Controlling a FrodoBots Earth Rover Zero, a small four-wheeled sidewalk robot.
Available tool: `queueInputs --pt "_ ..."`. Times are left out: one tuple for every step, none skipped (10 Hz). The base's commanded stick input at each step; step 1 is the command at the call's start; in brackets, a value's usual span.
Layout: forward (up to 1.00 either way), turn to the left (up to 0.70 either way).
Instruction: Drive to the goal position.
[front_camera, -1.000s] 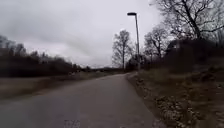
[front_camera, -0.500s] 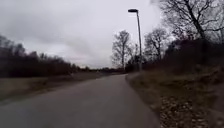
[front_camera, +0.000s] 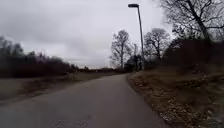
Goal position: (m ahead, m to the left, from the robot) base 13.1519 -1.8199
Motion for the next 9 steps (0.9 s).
queueInputs --pt "1.0 0.0" --pt "1.0 0.0" --pt "1.0 0.0" --pt "1.0 0.0" --pt "1.0 0.0" --pt "1.0 0.0" --pt "1.0 0.0" --pt "1.0 0.0" --pt "1.0 0.0"
